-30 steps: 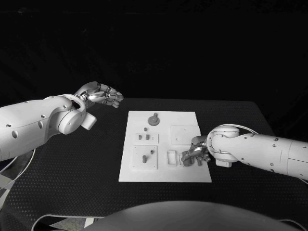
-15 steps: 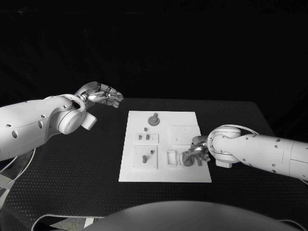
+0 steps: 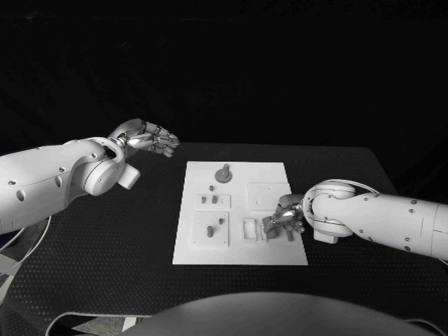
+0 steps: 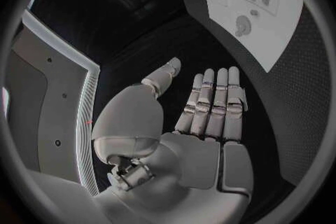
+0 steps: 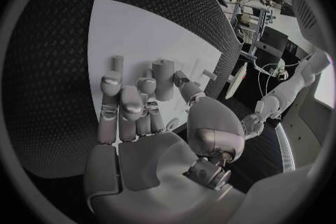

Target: Assemble the parts on the task board

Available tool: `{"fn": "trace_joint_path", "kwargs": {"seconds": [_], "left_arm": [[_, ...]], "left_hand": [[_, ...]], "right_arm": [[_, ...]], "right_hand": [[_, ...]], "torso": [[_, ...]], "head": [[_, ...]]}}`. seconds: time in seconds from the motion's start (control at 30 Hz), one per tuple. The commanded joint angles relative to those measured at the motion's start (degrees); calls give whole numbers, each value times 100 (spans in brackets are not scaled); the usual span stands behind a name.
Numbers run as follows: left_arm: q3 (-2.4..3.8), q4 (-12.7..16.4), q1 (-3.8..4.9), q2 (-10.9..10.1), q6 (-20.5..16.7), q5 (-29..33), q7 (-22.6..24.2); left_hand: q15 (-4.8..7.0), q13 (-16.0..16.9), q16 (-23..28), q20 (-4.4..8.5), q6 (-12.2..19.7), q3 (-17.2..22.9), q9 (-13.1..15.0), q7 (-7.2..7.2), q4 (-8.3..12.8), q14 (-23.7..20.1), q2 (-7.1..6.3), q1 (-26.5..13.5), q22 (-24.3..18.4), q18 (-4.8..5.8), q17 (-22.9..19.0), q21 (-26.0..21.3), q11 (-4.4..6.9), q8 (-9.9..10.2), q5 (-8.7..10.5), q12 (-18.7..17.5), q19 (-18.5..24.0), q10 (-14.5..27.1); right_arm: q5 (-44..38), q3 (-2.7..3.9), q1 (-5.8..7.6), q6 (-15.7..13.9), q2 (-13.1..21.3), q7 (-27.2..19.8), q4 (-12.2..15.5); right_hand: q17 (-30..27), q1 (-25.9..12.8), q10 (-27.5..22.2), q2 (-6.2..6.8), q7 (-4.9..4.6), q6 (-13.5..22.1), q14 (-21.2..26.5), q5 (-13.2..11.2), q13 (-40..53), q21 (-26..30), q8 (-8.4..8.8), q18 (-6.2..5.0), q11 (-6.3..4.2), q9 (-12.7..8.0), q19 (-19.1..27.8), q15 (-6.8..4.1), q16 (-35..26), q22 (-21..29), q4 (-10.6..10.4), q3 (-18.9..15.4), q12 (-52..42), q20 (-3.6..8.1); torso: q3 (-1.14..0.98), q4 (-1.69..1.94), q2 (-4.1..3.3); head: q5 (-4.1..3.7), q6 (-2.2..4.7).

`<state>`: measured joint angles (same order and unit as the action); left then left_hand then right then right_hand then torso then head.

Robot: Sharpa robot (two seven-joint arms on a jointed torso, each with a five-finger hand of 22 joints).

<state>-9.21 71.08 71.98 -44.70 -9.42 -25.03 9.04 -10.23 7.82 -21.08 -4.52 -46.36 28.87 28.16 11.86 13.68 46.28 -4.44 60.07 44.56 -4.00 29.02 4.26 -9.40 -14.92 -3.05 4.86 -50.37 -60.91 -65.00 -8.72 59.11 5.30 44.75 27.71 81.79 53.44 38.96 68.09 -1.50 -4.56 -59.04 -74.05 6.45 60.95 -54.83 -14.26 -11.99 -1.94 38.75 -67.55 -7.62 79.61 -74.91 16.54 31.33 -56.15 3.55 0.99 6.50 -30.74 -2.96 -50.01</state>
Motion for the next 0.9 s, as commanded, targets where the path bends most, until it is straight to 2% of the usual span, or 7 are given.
{"fn": "trace_joint_path", "kwargs": {"seconds": [0.03,0.27,0.33,0.47,0.67,0.73,0.9], "left_arm": [[4,11,4,6,70,23,28],[4,14,4,2,79,24,19],[4,13,4,7,85,24,15],[4,14,4,9,86,24,13],[4,8,4,18,88,24,9],[4,7,4,21,94,24,7],[4,7,4,27,93,24,9]], "left_hand": [[13,-10,37,14,33,-2,-7,-22,-41,32,-11,-58,-4,-70,7,12,-8,-19,-22,-25,-3,-37],[14,-11,38,14,34,-1,-8,-22,-43,33,-12,-58,-4,-70,9,12,-8,-20,-22,-25,-3,-37],[14,-11,38,14,34,-1,-8,-22,-43,33,-12,-58,-4,-70,9,11,-8,-20,-22,-25,-3,-37],[14,-11,39,14,34,0,-8,-22,-44,33,-13,-58,-5,-70,10,11,-8,-20,-22,-26,-3,-37],[14,-12,40,15,36,1,-9,-22,-45,33,-15,-57,-5,-70,11,11,-8,-20,-22,-26,-3,-37],[14,-12,41,15,37,1,-10,-21,-46,33,-15,-57,-5,-70,11,11,-8,-20,-22,-26,-3,-37],[14,-13,42,15,37,2,-10,-21,-47,34,-16,-56,-5,-70,13,11,-8,-20,-22,-26,-3,-38]], "right_arm": [[183,12,50,-114,56,-35,49],[522,41,132,-131,92,-40,77],[839,42,145,-65,58,-20,48],[1495,42,177,123,-41,54,-47],[1886,34,187,228,-230,82,-160],[1951,26,187,211,-296,88,-207],[1956,0,187,46,-408,107,-278]], "right_hand": [[-10,160,46,-101,3,-60,-2,0,-7,-23,-18,-301,7,9,2,-25,35,-92,29,4,-25,-26],[-16,137,54,-56,6,-79,-3,-2,-12,-23,-22,-301,5,8,4,-26,34,-88,19,-30,-30,-34],[-17,133,55,-49,6,-80,-3,-1,-13,-23,-21,-301,5,7,4,-26,33,-88,18,-34,-30,-35],[-24,90,53,-14,5,-79,-1,0,-20,-17,-13,-301,6,1,7,-26,28,-81,8,-57,-27,-42],[-32,41,46,2,1,-74,1,3,-28,-8,-2,-301,9,-7,14,-24,22,-75,0,-69,-22,-48],[-33,32,45,5,1,-74,1,3,-29,-7,-1,-301,9,-8,15,-24,22,-74,-2,-71,-22,-49],[-37,-3,39,25,-1,-72,3,4,-33,-2,6,-301,11,-14,18,-22,19,-70,-5,-77,-20,-52]], "torso": [[-1,3,0],[4,-1,-2],[1,-1,-5],[7,4,-1],[14,9,-2],[7,5,-3],[7,10,-4]], "head": [[-8,1],[-4,1],[-9,1],[-16,1],[-22,1],[-11,1],[-11,1]]}}
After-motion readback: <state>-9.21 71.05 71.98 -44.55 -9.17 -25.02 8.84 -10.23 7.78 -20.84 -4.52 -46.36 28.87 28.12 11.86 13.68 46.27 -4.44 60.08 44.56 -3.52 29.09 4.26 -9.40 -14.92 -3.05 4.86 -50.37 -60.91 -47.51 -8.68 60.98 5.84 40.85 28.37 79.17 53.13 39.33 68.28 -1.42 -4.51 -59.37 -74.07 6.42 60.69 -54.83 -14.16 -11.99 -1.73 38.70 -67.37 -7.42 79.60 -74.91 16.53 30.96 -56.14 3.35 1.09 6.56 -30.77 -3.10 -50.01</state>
